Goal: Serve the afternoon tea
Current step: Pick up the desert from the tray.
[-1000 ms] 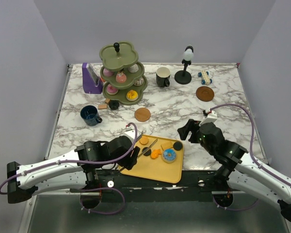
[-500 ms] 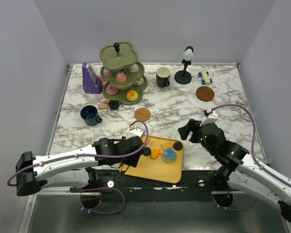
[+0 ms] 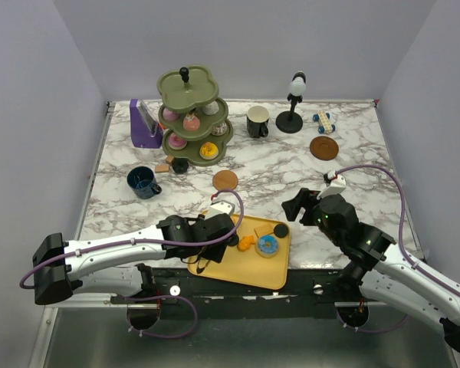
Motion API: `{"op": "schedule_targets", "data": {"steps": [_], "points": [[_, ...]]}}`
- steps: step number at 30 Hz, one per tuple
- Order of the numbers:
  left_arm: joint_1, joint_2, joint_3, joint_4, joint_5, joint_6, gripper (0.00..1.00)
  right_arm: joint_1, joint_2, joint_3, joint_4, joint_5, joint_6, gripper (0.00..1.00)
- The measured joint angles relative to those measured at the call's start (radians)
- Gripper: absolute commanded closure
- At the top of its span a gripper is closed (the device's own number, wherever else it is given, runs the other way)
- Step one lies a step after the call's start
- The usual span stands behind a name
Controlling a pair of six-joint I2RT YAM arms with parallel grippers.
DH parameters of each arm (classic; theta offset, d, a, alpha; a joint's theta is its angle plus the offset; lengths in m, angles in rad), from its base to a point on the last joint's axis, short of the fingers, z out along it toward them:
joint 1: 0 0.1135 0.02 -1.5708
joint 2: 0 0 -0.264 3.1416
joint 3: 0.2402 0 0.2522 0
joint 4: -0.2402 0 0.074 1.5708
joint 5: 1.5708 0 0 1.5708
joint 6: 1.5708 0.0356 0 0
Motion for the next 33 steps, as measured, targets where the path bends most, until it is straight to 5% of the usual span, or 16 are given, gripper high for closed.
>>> {"op": "schedule_targets", "data": {"steps": [14,23,33], "points": [[0.000,0.028,-0.014,0.012,0.017,-0.023,0.40,0.000,-0.011,0.000,0.000,0.000,0.000,0.17],[0.000,0.023,-0.023,0.003,0.030,-0.042,0.32,0.000,-0.011,0.000,0.000,0.000,0.000,0.17],[0.000,-0.007,-0.035,-0.005,0.057,-0.063,0.48,0.000,-0.011,-0.003,0.002,0.000,0.000,0.17]]}}
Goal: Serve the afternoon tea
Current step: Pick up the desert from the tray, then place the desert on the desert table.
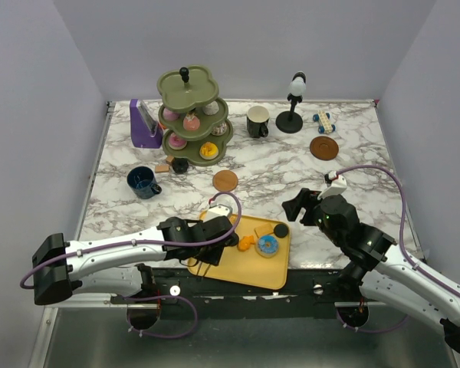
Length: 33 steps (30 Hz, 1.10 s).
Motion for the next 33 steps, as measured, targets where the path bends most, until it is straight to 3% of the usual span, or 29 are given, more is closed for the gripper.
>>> {"op": "schedule_targets", "data": {"steps": [11,24,27,33], "points": [[-0.007,0.007,0.004,-0.004,-0.003,-0.003,0.58,0.000,-0.003,0.000,0.006,0.000,0.000,0.17],[0.007,-0.170,0.225,-0.110,-0.245,0.033,0.63,0.000,-0.031,0.000,0.006,0.000,-0.001,0.17],[0.051,-0.184,0.267,-0.119,-0.278,0.068,0.64,0.000,-0.035,0.000,0.006,0.000,-0.001,0.17],[0.242,-0.223,0.362,-0.075,-0.298,0.211,0.64,0.000,-0.039,0.000,0.009,0.000,-0.008,0.17]]}}
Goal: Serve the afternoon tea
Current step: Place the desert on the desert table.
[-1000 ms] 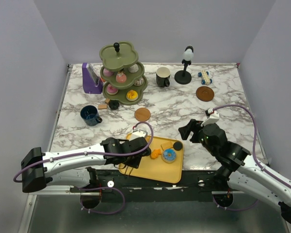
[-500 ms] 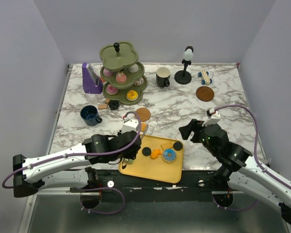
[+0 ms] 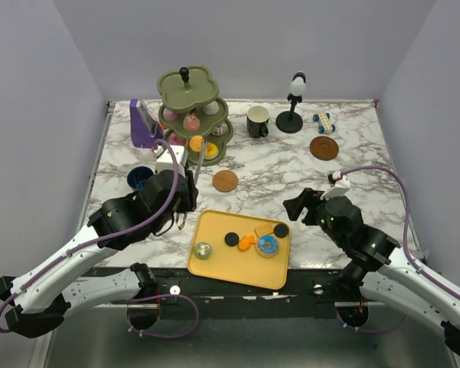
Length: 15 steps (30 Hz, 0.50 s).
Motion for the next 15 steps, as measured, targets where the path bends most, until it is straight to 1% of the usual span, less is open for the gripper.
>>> {"op": "schedule_targets", "data": {"steps": [3,8,15], "points": [[0.062,0.014,0.063,0.024,0.000,0.068,0.64,0.000,-0.005,0.000,0.003,0.000,0.000,0.17],[0.128,0.066,0.165,0.071,0.005,0.163,0.65,0.000,-0.011,0.000,0.005,0.000,0.000,0.17],[0.296,0.151,0.261,0.124,0.074,0.245,0.65,0.000,-0.024,-0.001,0.005,-0.011,0.000,0.17]]}}
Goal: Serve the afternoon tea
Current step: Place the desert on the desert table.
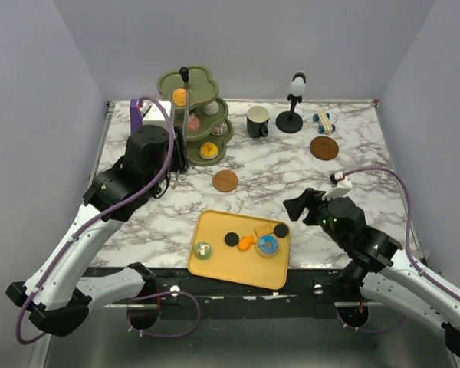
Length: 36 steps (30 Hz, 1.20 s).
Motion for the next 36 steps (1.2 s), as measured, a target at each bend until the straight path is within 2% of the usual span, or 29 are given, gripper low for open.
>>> {"op": "schedule_targets", "data": {"steps": [8,16,24,36], "points": [[0.187,0.129,0.066,0.048,0.164,0.022,0.65,0.000,-0.021,-0.002,0.000,-0.008,0.000,0.17],[0.290,0.219,0.071,0.065,0.270,0.022,0.65,0.000,-0.032,-0.005,0.001,-0.008,0.000,0.17],[0.354,0.259,0.071,0.091,0.325,0.022,0.65,0.000,-0.031,-0.005,0.001,-0.008,0.000,0.17],[0.382,0.290,0.064,0.110,0.374,0.022,0.65,0.000,-0.017,-0.005,0.008,-0.008,-0.001,0.17]]}}
